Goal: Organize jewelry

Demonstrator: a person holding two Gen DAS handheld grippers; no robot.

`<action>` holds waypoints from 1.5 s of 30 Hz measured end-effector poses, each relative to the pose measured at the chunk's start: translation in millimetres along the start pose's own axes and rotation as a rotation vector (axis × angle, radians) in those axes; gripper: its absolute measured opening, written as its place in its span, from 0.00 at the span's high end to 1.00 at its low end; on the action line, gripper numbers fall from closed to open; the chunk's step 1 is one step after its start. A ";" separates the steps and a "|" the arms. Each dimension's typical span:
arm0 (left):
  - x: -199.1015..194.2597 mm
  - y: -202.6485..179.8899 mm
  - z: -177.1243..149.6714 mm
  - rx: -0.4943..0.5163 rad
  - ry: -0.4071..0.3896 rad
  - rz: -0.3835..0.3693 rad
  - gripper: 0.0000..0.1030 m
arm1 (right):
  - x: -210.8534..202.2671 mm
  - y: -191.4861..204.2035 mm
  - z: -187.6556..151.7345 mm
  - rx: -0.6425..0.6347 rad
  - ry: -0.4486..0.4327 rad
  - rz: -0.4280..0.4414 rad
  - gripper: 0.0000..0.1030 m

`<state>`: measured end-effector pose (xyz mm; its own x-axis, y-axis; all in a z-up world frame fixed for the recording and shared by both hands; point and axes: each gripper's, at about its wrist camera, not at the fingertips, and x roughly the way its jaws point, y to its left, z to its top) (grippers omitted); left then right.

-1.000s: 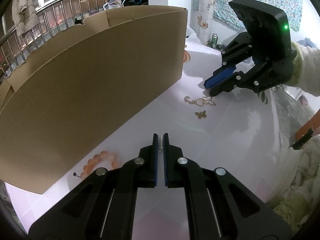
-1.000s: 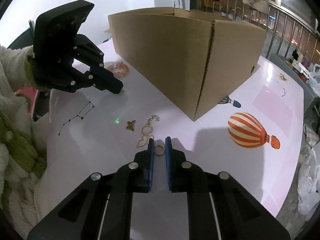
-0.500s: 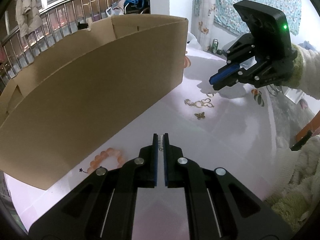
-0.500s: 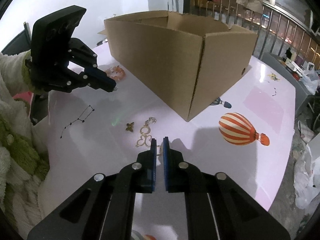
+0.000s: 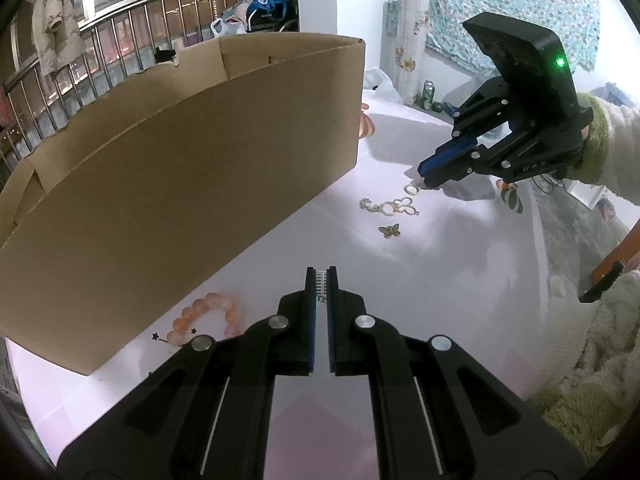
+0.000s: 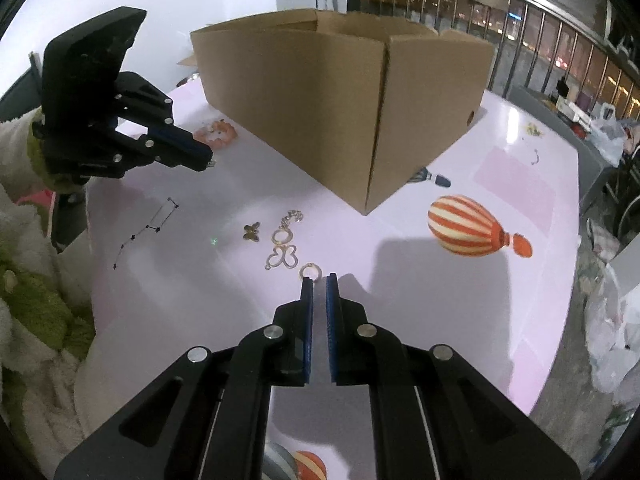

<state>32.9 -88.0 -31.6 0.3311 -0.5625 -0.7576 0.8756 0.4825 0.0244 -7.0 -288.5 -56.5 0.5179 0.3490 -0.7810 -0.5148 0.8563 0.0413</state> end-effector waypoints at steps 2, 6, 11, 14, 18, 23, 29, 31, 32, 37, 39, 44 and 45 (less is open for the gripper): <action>1.5 0.9 0.3 0.001 0.004 0.001 0.96 | 1.8 -2.2 1.9 0.035 -0.006 0.026 0.93; 0.5 0.8 -1.6 0.000 0.006 -0.001 0.96 | 2.3 -0.5 1.5 0.070 -0.012 0.049 0.92; 1.4 2.5 -2.4 -0.002 0.011 0.000 0.96 | 5.6 0.1 -1.3 0.091 -0.012 0.049 0.92; 1.0 3.0 -2.1 -0.006 0.010 0.001 0.96 | 8.7 0.8 2.1 0.077 -0.016 0.034 0.92; 0.8 2.2 -1.4 -0.007 0.008 0.003 0.96 | 12.1 0.4 8.4 0.050 -0.018 0.016 0.92; 0.2 2.2 -1.4 -0.008 0.007 0.003 0.96 | 15.4 -0.4 11.8 0.040 -0.021 -0.010 0.92; -0.3 1.6 -1.3 -0.007 0.004 0.003 0.96 | 12.5 -6.3 9.8 0.102 -0.033 -0.044 0.92; -0.3 2.6 -1.5 -0.008 0.002 0.002 0.96 | 10.8 -8.6 8.1 0.135 -0.041 -0.043 0.92; -0.3 3.0 -1.4 -0.009 0.002 0.003 0.96 | 11.1 -10.0 7.6 0.156 -0.044 -0.043 0.92; -0.7 5.3 -2.7 -0.014 -0.001 0.003 0.96 | 13.1 -11.9 6.0 0.204 -0.076 -0.063 0.75; -0.9 5.2 -2.6 -0.014 -0.001 0.004 0.96 | 14.8 -10.2 7.0 0.211 -0.085 -0.067 0.74; -0.8 5.6 -2.6 -0.013 0.000 0.003 0.96 | 19.4 -1.1 8.5 0.183 -0.103 -0.121 0.74; -0.8 5.6 -2.4 -0.014 0.000 0.003 0.96 | 20.5 1.3 8.9 0.171 -0.105 -0.136 0.74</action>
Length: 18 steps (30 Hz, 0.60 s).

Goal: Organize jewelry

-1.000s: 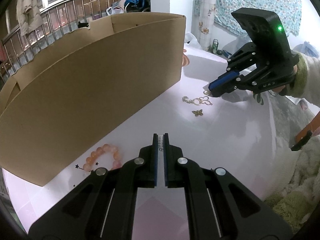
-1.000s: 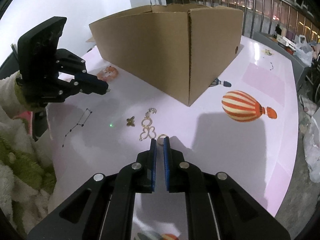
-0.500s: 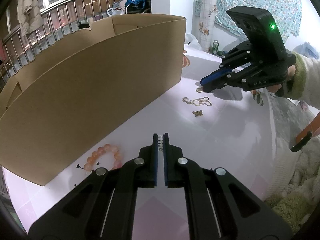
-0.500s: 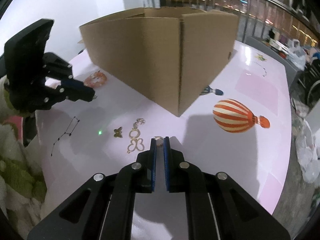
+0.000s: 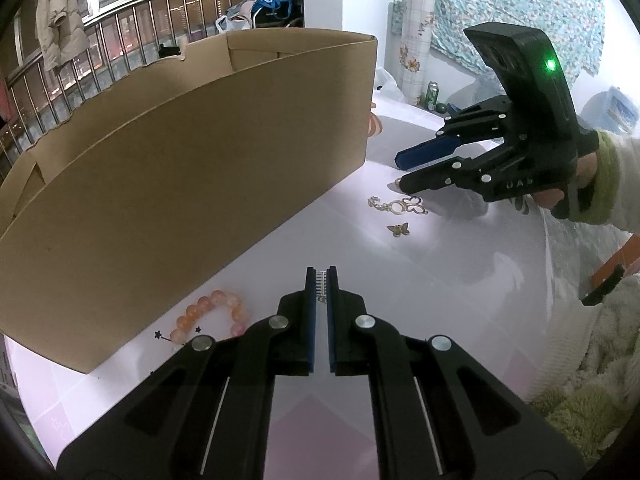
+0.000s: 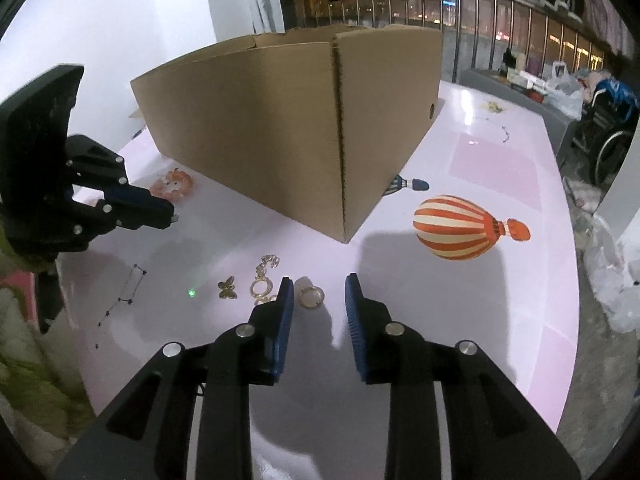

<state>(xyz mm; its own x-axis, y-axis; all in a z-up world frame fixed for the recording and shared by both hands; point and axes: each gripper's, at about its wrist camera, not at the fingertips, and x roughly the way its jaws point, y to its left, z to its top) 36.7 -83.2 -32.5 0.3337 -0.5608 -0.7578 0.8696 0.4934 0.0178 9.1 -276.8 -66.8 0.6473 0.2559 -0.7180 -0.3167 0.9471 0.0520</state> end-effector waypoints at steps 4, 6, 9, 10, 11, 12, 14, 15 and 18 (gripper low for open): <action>0.7 -0.6 0.8 0.003 0.002 0.000 0.96 | 1.3 3.5 -0.7 -0.022 -0.008 -0.005 0.78; 1.4 -1.0 1.3 0.004 0.004 0.001 0.96 | 1.0 2.8 -1.1 -0.027 -0.009 0.005 0.82; 2.4 -1.1 2.1 0.004 0.006 0.003 0.96 | 1.2 1.4 -0.5 -0.050 -0.001 0.030 0.88; 2.5 -0.9 2.2 0.003 0.006 0.003 0.96 | 0.7 1.8 -0.5 -0.059 0.001 0.035 0.88; 2.5 -0.7 2.3 0.002 0.005 0.002 0.96 | 0.8 1.0 0.1 -0.067 0.002 0.041 0.88; 2.5 -0.5 2.1 0.002 0.005 0.002 0.96 | 0.6 -0.6 0.4 -0.072 0.005 0.053 0.88; 2.6 -0.4 2.0 0.002 0.006 0.002 0.96 | 0.5 -2.7 0.4 -0.073 0.005 0.068 0.89; 2.5 -0.4 2.1 0.002 0.007 0.001 0.96 | 0.2 -3.1 -0.1 -0.075 0.004 0.073 0.89; 2.2 -0.7 1.7 0.002 0.007 0.001 0.96 | 1.0 -4.4 1.6 -0.082 0.005 0.081 0.89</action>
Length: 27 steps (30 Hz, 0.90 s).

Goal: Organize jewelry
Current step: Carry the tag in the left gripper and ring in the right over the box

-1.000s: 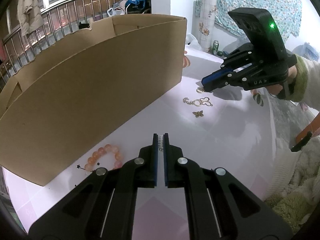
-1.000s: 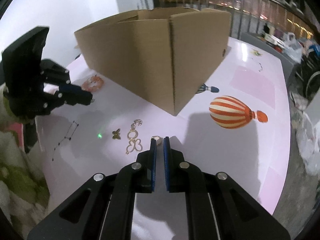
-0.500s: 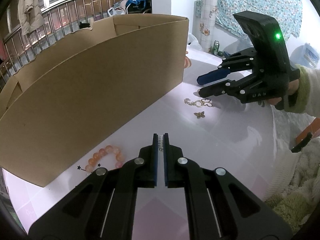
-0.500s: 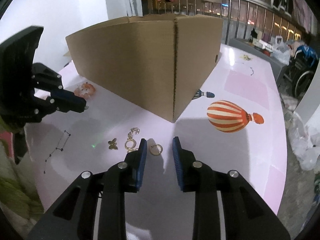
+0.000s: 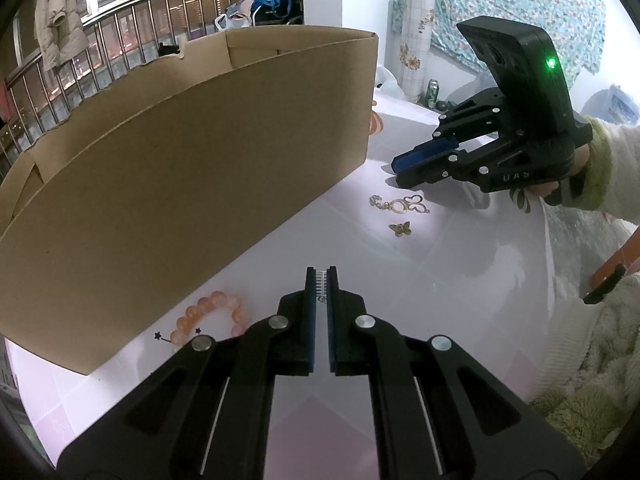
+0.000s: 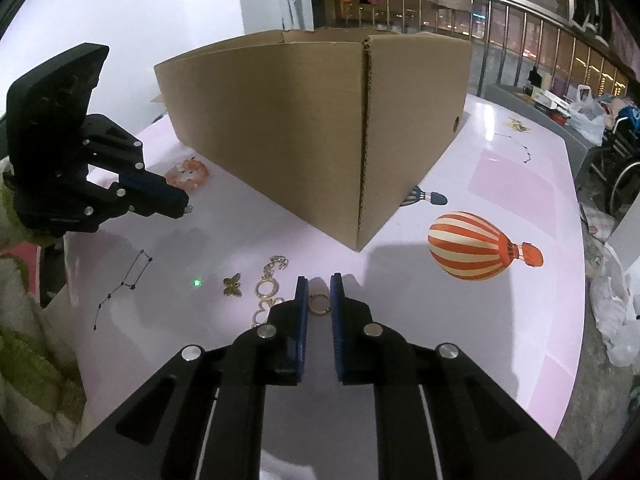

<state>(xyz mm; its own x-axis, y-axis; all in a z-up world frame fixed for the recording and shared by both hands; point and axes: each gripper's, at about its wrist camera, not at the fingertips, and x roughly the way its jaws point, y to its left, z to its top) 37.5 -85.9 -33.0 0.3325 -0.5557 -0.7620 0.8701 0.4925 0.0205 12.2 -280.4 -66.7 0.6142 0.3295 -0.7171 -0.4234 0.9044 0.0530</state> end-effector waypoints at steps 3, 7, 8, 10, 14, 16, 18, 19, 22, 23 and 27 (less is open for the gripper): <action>-0.3 0.2 -0.5 0.001 -0.002 0.001 0.96 | -0.9 0.2 -0.2 -0.003 0.004 0.002 0.89; -2.6 1.4 -2.9 0.001 -0.009 -0.003 0.96 | -6.2 1.7 0.6 -0.005 0.000 -0.003 0.89; -3.5 1.5 -3.4 0.002 -0.012 -0.003 0.96 | -8.3 1.7 1.3 -0.005 -0.003 -0.005 0.89; -7.8 1.4 -4.4 0.005 -0.021 -0.004 0.96 | -17.5 3.9 3.4 -0.007 -0.017 -0.013 0.89; -22.2 -1.3 -2.4 0.027 -0.054 0.021 0.96 | -39.3 10.3 14.6 -0.028 -0.054 -0.028 0.89; -35.0 -2.4 0.9 0.037 -0.084 0.031 0.96 | -53.3 14.9 26.2 -0.044 -0.087 -0.030 0.89; -47.2 -2.6 4.3 0.048 -0.111 0.043 0.96 | -67.7 20.3 43.8 -0.062 -0.133 -0.025 0.89; -56.0 -1.5 8.3 0.054 -0.129 0.049 0.96 | -73.0 22.2 52.4 -0.071 -0.154 -0.022 0.89; -78.4 4.7 23.4 0.059 -0.180 0.061 0.96 | -87.0 28.7 79.3 -0.104 -0.216 -0.008 0.89; -85.6 8.1 30.4 0.063 -0.199 0.066 0.96 | -88.8 30.4 88.7 -0.116 -0.230 -0.004 0.89; -93.8 29.4 59.7 0.067 -0.234 0.097 0.96 | -75.2 32.4 125.5 -0.160 -0.239 0.008 0.89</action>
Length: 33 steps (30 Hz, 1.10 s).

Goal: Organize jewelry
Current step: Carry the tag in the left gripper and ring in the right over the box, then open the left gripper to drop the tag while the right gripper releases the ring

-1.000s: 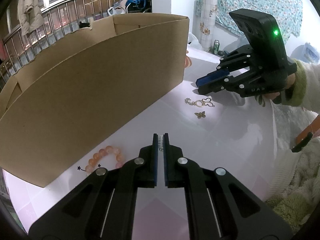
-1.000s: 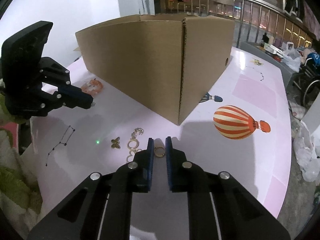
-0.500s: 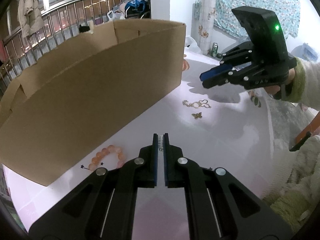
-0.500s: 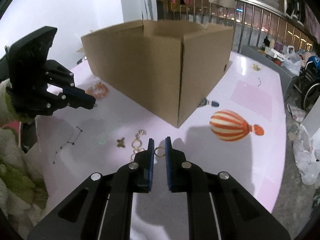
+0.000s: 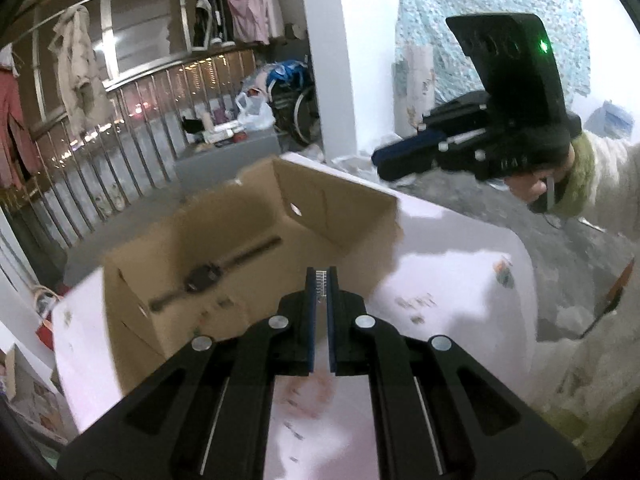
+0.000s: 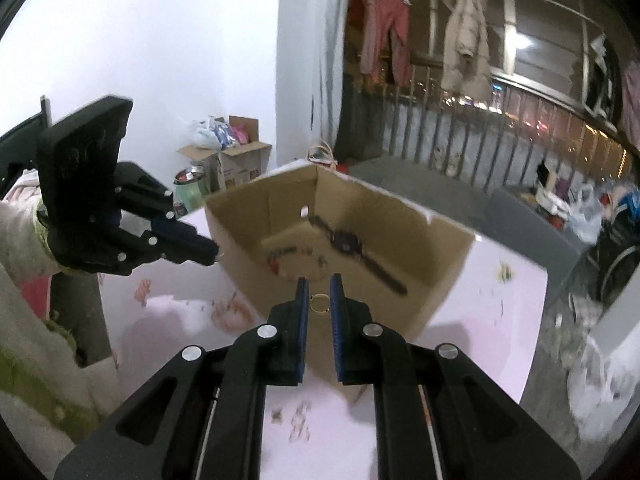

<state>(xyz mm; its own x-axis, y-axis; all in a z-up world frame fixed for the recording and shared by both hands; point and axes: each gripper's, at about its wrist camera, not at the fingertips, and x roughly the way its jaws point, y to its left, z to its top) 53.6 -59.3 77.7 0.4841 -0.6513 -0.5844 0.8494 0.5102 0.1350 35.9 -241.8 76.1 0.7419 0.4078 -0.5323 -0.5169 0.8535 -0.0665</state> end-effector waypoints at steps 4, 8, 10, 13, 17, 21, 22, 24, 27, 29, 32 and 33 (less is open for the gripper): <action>30.0 28.6 12.6 -0.029 0.061 0.013 0.96 | 41.3 -16.4 11.1 0.012 0.081 0.027 0.89; 71.0 54.2 17.2 -0.053 0.158 -0.001 0.96 | 79.4 -33.6 15.9 0.016 0.182 0.031 0.89; 89.7 63.3 17.6 -0.078 0.197 -0.008 0.96 | 89.6 -38.1 16.9 0.021 0.208 0.027 0.89; 109.7 74.5 18.5 -0.120 0.236 -0.020 0.96 | 100.4 -48.2 16.9 0.036 0.233 0.020 0.89; 119.0 78.4 23.4 -0.131 0.257 -0.018 0.74 | 103.1 -55.9 16.6 0.043 0.237 0.011 0.88; 116.1 78.6 27.6 -0.133 0.246 0.001 0.57 | 101.9 -58.9 17.5 0.056 0.222 0.005 0.88; 117.6 77.8 28.3 -0.129 0.253 0.008 0.57 | 100.4 -59.4 17.2 0.061 0.216 0.004 0.88; 116.5 77.0 28.2 -0.132 0.250 0.012 0.57 | 97.4 -60.3 16.1 0.071 0.208 0.006 0.86; 111.7 76.2 27.9 -0.143 0.234 0.017 0.57 | 88.4 -58.7 13.2 0.072 0.196 -0.006 0.75; 108.2 75.5 28.0 -0.143 0.226 0.026 0.57 | 83.1 -58.4 14.0 0.072 0.188 -0.009 0.75; 96.7 71.9 28.2 -0.140 0.200 0.032 0.57 | 69.3 -56.1 14.0 0.070 0.164 -0.015 0.74; 88.9 69.2 28.0 -0.137 0.185 0.039 0.57 | 61.3 -53.8 13.7 0.069 0.150 -0.019 0.74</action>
<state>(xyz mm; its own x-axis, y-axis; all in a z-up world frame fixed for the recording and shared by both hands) 161.4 -97.6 57.5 0.4582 -0.5222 -0.7193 0.7884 0.6125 0.0575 115.0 -258.3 58.7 0.6762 0.3430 -0.6520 -0.4692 0.8828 -0.0223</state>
